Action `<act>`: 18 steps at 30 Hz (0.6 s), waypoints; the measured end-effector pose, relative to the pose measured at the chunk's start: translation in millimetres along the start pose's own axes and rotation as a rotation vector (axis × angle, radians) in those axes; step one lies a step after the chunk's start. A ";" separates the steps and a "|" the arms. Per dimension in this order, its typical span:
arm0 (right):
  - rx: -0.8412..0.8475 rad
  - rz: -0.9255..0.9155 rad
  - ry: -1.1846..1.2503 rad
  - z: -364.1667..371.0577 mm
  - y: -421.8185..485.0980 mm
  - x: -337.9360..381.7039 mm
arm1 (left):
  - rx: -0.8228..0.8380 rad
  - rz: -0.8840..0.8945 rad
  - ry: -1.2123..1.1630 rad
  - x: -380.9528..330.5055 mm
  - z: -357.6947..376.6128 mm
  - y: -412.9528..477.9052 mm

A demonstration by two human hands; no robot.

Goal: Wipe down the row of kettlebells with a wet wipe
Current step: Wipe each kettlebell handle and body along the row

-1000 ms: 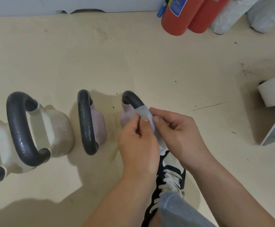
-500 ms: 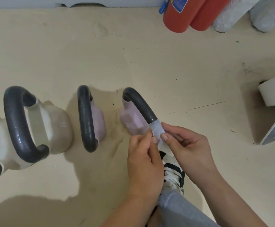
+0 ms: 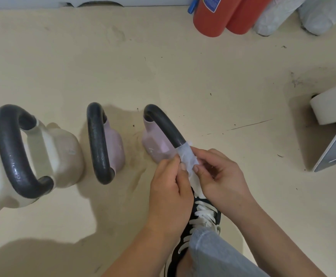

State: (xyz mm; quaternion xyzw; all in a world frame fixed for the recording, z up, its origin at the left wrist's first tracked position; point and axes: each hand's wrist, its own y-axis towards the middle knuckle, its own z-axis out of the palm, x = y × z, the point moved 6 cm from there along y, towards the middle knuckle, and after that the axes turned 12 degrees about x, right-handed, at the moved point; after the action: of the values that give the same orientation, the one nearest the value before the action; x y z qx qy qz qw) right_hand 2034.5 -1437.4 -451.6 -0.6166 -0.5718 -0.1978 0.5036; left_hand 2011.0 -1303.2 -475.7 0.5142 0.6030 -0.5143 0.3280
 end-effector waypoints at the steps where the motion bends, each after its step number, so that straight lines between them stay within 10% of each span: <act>1: 0.002 0.017 -0.006 2.9 0.5 -2.0 | 0.003 0.010 0.016 1.0 -0.3 -0.3; 18: -0.033 -0.011 -0.122 17.9 5.0 -14.6 | 0.097 0.146 0.238 1.3 -2.4 2.8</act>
State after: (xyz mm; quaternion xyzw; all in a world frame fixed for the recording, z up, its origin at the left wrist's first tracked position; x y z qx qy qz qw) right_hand 2029.1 -1428.9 -472.9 -0.6325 -0.6016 -0.1718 0.4565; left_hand 2013.7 -1300.7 -477.1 0.6293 0.5731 -0.4528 0.2656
